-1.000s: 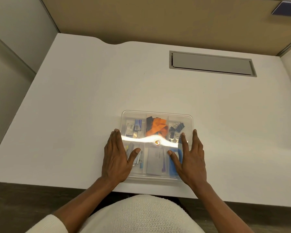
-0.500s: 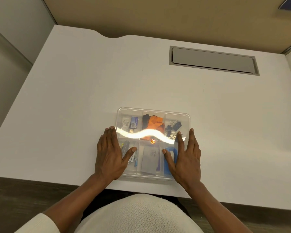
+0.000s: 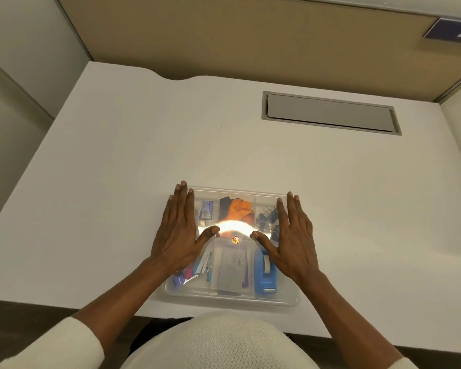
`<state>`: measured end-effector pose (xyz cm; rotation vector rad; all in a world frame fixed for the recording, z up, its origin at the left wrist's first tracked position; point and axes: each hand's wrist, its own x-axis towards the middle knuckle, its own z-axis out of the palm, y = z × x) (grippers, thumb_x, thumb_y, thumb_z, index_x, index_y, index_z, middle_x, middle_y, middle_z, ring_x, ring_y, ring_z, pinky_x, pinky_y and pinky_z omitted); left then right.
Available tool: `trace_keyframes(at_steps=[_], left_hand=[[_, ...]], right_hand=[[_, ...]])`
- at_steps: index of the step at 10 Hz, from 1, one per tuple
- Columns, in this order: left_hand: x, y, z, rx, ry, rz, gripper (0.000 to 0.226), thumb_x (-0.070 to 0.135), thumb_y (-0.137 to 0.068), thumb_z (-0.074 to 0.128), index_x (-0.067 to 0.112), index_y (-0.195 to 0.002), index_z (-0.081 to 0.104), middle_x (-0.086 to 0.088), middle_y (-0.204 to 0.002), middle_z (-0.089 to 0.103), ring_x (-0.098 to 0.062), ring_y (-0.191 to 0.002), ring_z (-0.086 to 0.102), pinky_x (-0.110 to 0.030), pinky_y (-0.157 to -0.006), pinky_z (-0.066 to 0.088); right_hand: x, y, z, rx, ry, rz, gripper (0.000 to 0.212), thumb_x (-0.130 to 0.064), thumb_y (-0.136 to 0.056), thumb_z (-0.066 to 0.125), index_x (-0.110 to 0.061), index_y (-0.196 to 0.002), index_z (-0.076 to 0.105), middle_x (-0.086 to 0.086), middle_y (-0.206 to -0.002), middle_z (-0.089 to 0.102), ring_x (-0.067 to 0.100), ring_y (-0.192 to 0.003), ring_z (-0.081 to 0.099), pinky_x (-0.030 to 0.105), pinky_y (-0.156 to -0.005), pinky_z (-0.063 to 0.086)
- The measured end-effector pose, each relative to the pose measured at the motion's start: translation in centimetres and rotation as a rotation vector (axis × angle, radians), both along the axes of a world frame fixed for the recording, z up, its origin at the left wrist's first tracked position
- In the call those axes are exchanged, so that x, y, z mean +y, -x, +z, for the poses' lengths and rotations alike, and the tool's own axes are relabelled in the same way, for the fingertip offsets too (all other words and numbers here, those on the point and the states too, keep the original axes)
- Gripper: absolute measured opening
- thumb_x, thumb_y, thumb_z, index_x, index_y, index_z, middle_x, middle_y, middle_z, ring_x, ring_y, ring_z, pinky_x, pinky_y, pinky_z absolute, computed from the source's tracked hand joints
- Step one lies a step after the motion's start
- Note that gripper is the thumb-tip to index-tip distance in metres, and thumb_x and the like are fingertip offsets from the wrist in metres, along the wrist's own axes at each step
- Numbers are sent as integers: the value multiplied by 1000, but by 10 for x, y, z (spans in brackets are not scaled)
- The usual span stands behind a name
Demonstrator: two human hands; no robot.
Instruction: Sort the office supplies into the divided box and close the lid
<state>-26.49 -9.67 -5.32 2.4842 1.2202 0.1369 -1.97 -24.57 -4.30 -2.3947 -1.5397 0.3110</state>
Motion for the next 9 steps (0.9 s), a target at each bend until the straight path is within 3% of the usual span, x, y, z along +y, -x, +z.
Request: trace_keyframes(at_steps=[1, 5, 6, 7, 8, 9], left_hand=[[6, -3, -2, 43, -19, -37, 107, 85, -90, 13, 9, -163, -10, -7, -172, -19, -21, -160, -14, -45, -132, 4], [11, -7, -1, 163, -41, -52, 111, 87, -89, 14, 7, -163, -6, -13, -172, -12, -28, -161, -9, -46, -131, 1], [13, -10, 4, 123, 33, -30, 119, 96, -77, 2, 13, -161, -12, -9, -170, -17, -26, -158, -14, -47, -131, 0], [19, -15, 16, 57, 41, 6, 122, 99, -67, -8, 16, -155, -20, -4, -166, -23, -22, -153, -20, -39, -126, -11], [27, -23, 30, 73, 19, -23, 123, 96, -72, -6, 11, -159, -14, -7, -168, -21, -22, -153, -21, -36, -124, -13], [48, -32, 49, 96, -42, -61, 121, 94, -78, -4, 7, -162, -12, -11, -170, -22, -26, -158, -20, -42, -130, -7]], right_hand=[[2, 1, -4, -18, 9, 16, 95, -75, -94, 40, -19, -163, 7, 4, -171, -10, 21, -157, -10, 51, -126, 19], [4, 1, -4, -49, 3, -4, 93, -76, -91, 42, -20, -161, 19, 4, -171, -1, 22, -158, -3, 51, -126, 15], [7, -3, 0, -38, 12, -16, 94, -82, -86, 43, -20, -156, 32, 7, -170, 14, 27, -157, 13, 53, -123, 21], [16, -10, 13, 2, -14, -48, 91, -87, -81, 42, -21, -144, 46, 10, -159, 35, 31, -145, 35, 52, -116, 34], [24, -15, 29, 33, -78, -67, 90, -85, -81, 44, -21, -145, 44, 11, -159, 33, 31, -145, 34, 51, -115, 36], [42, -27, 55, 48, -102, -52, 96, -86, -81, 42, -20, -150, 38, 9, -163, 27, 28, -150, 27, 49, -117, 34]])
